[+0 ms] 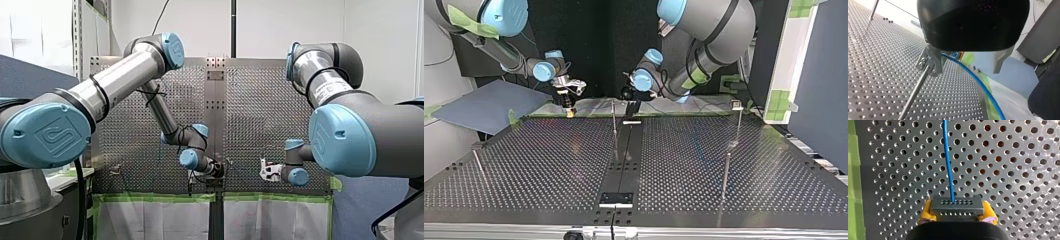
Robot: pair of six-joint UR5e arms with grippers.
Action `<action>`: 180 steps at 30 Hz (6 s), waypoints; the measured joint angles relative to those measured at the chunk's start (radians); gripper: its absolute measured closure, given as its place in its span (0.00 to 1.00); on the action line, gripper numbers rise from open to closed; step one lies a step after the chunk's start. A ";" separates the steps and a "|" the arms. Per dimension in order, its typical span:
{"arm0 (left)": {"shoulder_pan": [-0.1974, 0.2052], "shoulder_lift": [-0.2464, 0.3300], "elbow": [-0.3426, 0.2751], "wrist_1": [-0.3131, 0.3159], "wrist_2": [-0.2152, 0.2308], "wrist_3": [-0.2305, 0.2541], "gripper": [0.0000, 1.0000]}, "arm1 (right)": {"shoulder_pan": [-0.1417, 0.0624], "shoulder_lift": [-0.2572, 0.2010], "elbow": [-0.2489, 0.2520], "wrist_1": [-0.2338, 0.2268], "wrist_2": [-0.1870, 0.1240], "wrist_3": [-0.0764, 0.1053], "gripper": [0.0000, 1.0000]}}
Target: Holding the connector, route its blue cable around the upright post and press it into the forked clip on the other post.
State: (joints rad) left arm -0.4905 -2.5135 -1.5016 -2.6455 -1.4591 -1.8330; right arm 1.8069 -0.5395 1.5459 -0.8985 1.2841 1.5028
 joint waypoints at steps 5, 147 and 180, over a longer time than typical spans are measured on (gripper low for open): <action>0.008 0.000 0.000 0.029 -0.035 -0.002 0.07 | 0.001 0.000 0.000 -0.001 0.000 0.001 1.00; -0.052 0.316 -0.371 0.263 -0.280 -0.050 0.01 | 0.013 0.001 0.000 -0.003 -0.004 0.007 1.00; -0.054 0.607 -0.661 0.291 -0.310 0.035 0.01 | 0.022 0.001 0.000 0.000 -0.009 0.010 1.00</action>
State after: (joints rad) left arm -0.5445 -1.9065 -2.1630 -2.3550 -1.7694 -1.7982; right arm 1.8291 -0.5383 1.5456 -0.8983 1.2749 1.5128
